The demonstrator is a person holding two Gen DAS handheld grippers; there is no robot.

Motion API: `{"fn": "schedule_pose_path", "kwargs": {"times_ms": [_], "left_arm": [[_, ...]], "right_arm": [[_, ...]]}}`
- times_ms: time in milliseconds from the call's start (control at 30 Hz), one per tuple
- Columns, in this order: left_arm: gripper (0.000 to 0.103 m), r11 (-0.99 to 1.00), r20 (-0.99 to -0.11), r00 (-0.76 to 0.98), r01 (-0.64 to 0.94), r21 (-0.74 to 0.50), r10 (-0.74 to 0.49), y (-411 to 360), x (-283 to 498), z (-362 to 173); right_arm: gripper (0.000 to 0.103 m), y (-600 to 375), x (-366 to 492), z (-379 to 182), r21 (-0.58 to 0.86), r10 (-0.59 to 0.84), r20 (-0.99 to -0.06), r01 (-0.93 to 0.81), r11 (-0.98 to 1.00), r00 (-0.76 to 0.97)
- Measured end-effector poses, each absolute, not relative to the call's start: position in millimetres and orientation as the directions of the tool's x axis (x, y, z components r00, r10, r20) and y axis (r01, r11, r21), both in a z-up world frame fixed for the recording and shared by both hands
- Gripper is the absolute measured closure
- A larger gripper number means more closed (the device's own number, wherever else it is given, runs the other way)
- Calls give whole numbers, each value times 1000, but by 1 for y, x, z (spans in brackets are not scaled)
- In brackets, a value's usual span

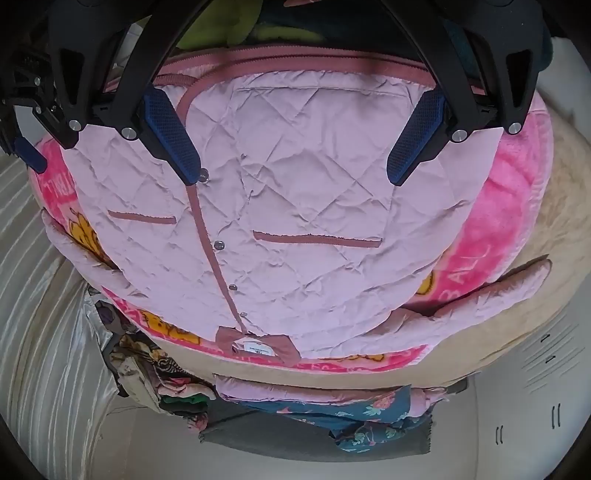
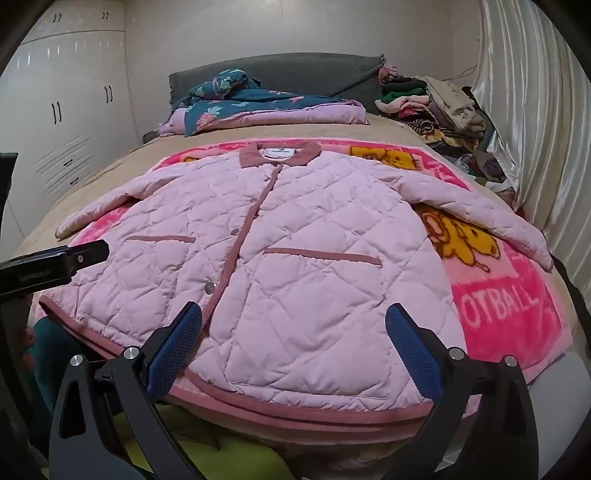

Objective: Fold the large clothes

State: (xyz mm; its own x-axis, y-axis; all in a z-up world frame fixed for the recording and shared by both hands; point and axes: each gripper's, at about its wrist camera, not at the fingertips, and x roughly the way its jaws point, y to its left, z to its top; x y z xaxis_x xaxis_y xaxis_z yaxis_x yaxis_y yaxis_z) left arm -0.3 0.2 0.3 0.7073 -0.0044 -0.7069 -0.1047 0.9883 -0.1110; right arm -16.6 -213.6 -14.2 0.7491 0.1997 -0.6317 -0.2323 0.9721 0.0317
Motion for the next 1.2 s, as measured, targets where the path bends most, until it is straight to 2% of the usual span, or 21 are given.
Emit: {"fn": "schedule_pose_path", "kwargs": {"times_ms": [1200], "left_arm": [[8,989,-707,708,-103,-110,-5,0,0,0]], "right_arm": [[4,-211,-13,-10,52,215,-631,-236,970,745]]}}
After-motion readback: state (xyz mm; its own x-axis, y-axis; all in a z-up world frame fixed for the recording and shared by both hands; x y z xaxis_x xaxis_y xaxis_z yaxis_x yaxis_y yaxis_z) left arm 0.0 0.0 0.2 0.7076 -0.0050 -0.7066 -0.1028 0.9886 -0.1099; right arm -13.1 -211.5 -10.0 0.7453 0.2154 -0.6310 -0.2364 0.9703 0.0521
